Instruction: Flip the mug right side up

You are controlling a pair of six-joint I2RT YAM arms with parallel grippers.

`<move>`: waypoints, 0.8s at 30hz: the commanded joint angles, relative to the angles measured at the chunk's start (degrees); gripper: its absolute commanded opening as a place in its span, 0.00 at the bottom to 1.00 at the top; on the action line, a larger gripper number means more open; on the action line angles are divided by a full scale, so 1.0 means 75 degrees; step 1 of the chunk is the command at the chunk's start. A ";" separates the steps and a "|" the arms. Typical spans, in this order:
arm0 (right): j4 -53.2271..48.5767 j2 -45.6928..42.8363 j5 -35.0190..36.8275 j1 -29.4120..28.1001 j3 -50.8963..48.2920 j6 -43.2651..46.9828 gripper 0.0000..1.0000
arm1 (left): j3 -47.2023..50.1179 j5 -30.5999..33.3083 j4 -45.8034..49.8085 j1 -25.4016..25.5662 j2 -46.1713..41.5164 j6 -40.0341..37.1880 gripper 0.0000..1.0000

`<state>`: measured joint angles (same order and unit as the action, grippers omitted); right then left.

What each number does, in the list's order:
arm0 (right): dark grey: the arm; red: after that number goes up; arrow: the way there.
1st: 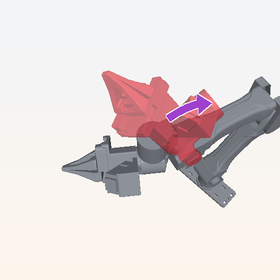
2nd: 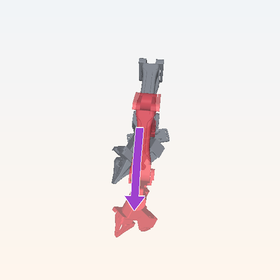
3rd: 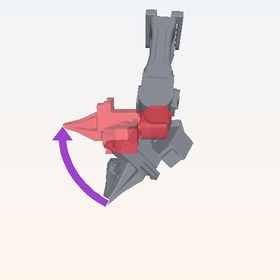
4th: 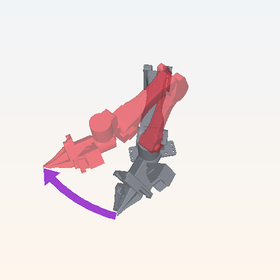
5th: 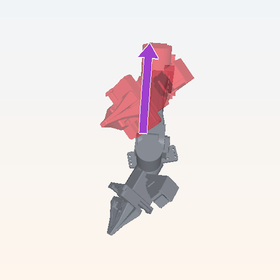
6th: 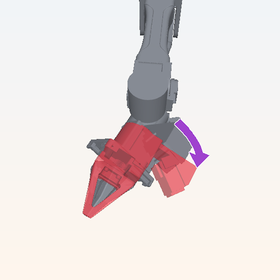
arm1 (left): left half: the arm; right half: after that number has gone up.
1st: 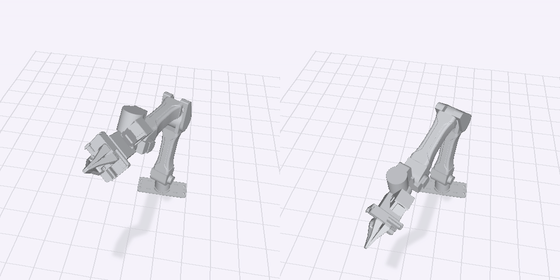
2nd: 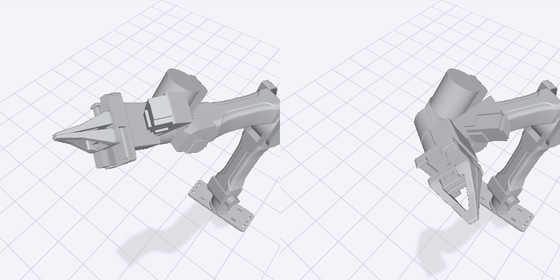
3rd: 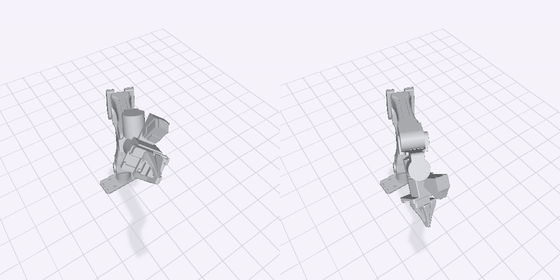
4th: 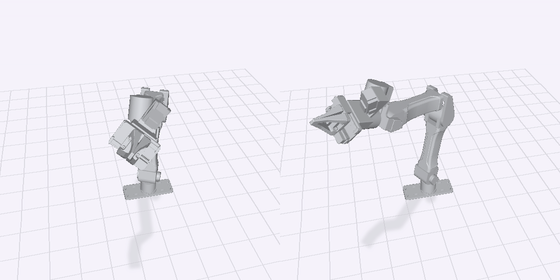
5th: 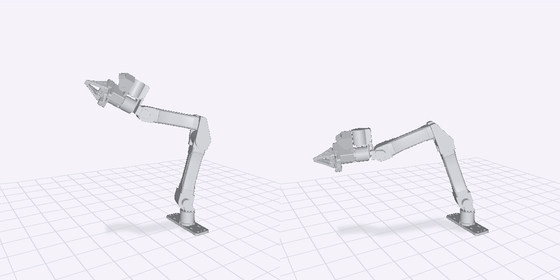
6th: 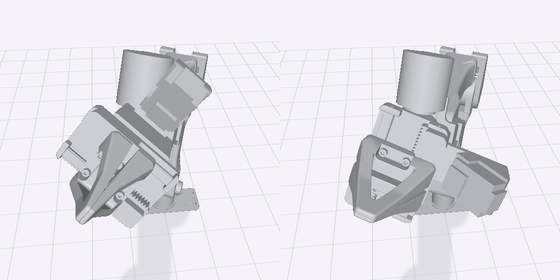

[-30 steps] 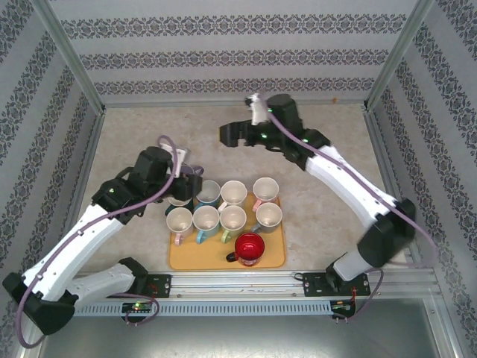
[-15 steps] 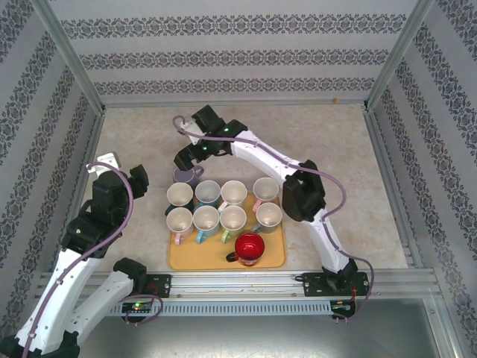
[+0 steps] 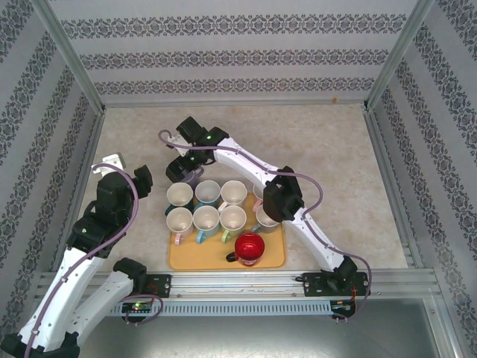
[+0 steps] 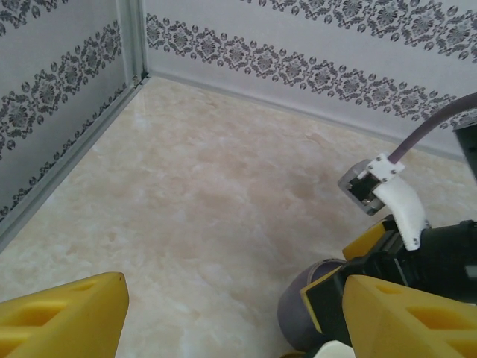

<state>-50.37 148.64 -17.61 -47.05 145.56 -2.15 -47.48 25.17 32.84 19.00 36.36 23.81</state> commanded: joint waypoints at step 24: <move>-0.0383 -0.0947 0.0723 0.0871 -0.0649 0.0385 0.98 | 0.0148 -0.0680 -0.0509 -0.0016 0.0248 -0.0239 0.80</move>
<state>-48.47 143.50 -7.99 -39.16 138.02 -4.16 -46.92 21.50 31.40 19.00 38.24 23.09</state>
